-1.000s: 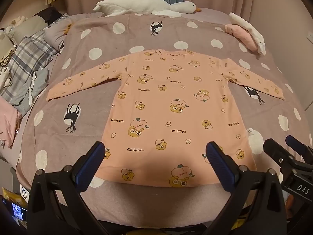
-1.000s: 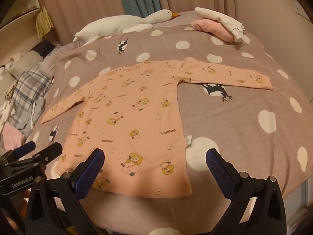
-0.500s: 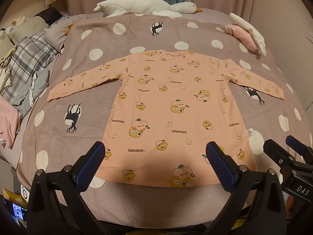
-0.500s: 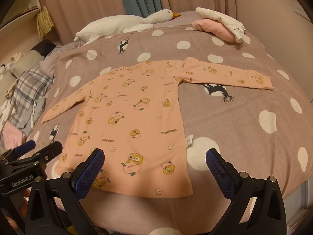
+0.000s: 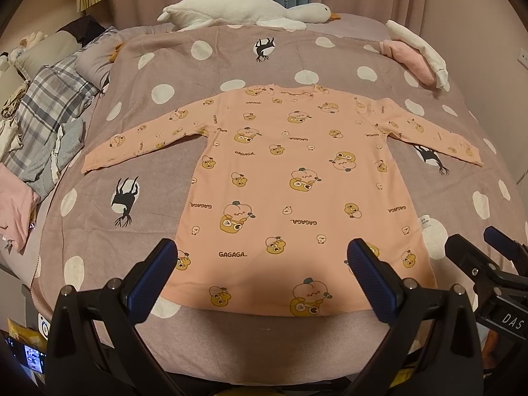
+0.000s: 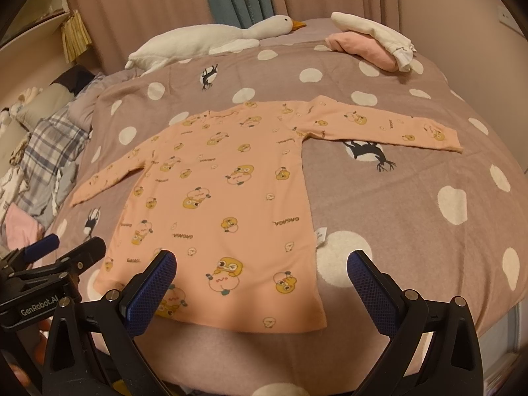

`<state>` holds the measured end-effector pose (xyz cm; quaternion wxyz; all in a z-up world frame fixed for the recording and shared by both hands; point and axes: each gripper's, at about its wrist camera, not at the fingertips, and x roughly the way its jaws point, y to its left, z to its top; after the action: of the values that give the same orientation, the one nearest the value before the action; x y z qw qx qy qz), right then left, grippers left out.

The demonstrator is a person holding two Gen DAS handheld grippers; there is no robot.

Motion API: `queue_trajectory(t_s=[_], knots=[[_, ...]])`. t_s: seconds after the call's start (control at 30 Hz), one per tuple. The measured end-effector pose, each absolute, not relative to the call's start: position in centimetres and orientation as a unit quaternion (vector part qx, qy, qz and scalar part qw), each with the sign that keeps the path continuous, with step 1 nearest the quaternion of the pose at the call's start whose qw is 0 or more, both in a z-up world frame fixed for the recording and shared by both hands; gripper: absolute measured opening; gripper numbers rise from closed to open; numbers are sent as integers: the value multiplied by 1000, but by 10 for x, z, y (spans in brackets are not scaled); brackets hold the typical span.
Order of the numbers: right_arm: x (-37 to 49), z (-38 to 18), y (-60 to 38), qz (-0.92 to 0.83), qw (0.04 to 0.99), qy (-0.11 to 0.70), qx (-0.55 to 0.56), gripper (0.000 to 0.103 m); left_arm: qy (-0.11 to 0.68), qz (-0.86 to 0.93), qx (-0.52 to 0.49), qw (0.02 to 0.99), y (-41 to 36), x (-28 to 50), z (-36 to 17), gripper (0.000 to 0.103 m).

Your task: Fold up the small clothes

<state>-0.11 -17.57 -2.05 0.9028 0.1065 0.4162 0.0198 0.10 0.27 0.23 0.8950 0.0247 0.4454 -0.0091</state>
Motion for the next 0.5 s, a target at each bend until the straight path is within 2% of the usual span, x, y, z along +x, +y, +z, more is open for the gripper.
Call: queue_trajectory(t_s=[0.5], knots=[[-1, -20, -172, 20, 902, 417, 106, 102, 445, -9, 27, 895, 3, 1, 2, 103]])
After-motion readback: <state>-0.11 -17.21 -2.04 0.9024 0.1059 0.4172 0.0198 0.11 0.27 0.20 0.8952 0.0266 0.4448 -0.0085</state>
